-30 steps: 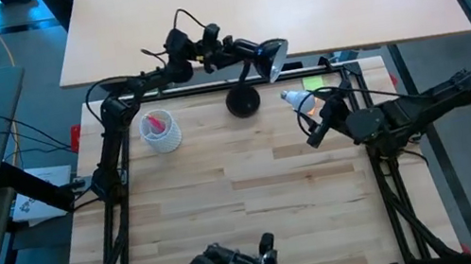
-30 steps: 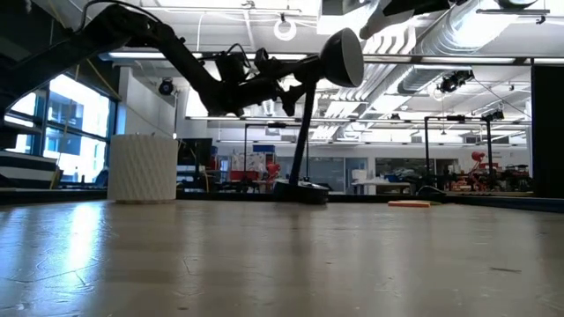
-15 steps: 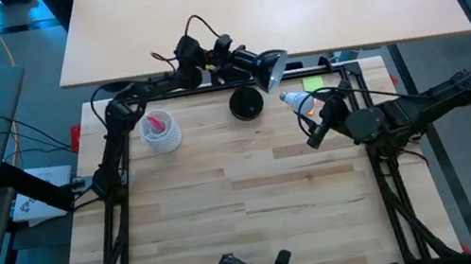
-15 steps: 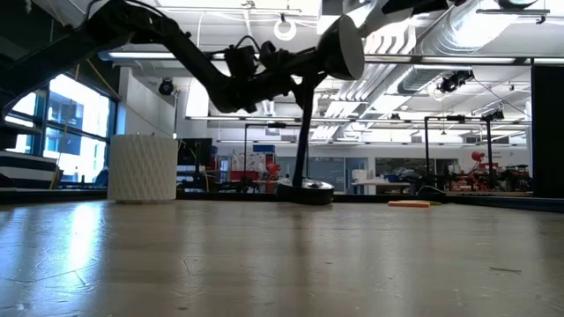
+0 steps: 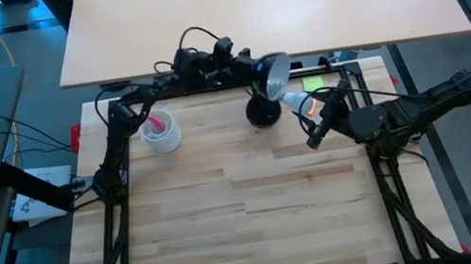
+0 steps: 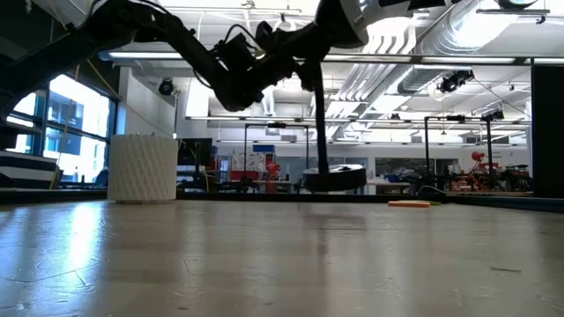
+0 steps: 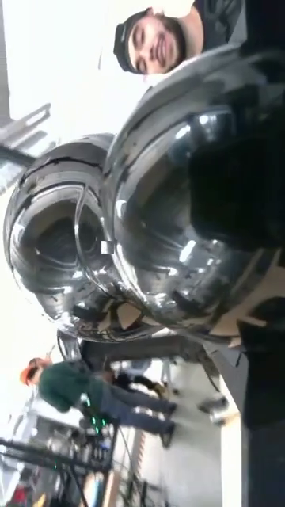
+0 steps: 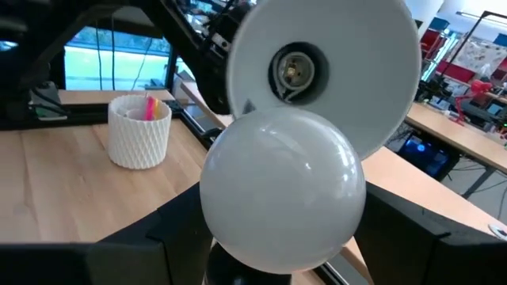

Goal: Screw lightbulb
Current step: Insert the light bulb into the desk lamp

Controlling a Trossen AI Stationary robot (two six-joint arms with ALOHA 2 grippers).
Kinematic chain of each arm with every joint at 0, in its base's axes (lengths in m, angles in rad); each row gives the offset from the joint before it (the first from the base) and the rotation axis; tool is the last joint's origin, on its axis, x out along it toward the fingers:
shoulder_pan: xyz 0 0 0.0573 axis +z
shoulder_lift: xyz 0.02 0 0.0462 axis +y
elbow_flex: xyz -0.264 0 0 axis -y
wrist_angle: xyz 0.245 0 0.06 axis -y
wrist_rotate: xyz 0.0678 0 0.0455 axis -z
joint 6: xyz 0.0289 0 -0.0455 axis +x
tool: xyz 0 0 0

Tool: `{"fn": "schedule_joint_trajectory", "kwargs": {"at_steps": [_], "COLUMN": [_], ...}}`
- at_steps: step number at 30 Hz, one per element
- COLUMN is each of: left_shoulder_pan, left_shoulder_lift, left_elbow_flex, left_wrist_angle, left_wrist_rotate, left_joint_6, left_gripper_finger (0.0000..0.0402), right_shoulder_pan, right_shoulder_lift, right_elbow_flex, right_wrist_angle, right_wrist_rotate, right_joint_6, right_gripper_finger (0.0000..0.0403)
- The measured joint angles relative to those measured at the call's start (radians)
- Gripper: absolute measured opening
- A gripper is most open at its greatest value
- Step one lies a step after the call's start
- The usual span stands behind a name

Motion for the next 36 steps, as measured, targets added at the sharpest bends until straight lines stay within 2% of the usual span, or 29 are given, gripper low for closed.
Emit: {"fn": "schedule_joint_trajectory", "kwargs": {"at_steps": [5, 12, 17, 21, 28, 31, 36], "left_shoulder_pan": [-0.058, -0.107, -0.103, -0.082, -0.018, 0.004, 0.007], "left_shoulder_lift": [0.0, -0.002, -0.007, -0.007, -0.006, -0.004, -0.002], "left_elbow_flex": [-0.004, -0.109, -0.175, -0.195, -0.194, -0.196, -0.196], "left_wrist_angle": [0.009, 0.009, 0.014, -0.001, -0.237, -0.316, -0.336], "left_wrist_rotate": [0.016, -0.015, -0.033, 0.001, 0.056, 0.072, 0.091], "left_joint_6": [-0.007, 0.094, 0.11, 0.109, 0.132, 0.15, 0.166], "left_gripper_finger": [0.0259, 0.0259, 0.0259, 0.0259, 0.0261, 0.0263, 0.0265], "right_shoulder_pan": [0.012, 0.068, 0.081, 0.031, -0.09, -0.121, -0.142], "right_shoulder_lift": [0.0, 0.002, 0.025, 0.048, 0.048, 0.047, 0.047], "right_elbow_flex": [0.0, 0.0, -0.004, -0.058, -0.222, -0.24, -0.24], "right_wrist_angle": [0.061, 0.065, 0.032, 0.086, 0.449, 0.458, 0.431], "right_wrist_rotate": [-0.035, -0.008, 0.005, 0.025, -0.148, -0.161, -0.165], "right_joint_6": [-0.036, -0.039, -0.04, -0.096, -0.213, -0.207, -0.196], "right_gripper_finger": [0.0257, 0.0257, 0.0257, 0.0257, 0.0257, 0.0257, 0.0257]}}
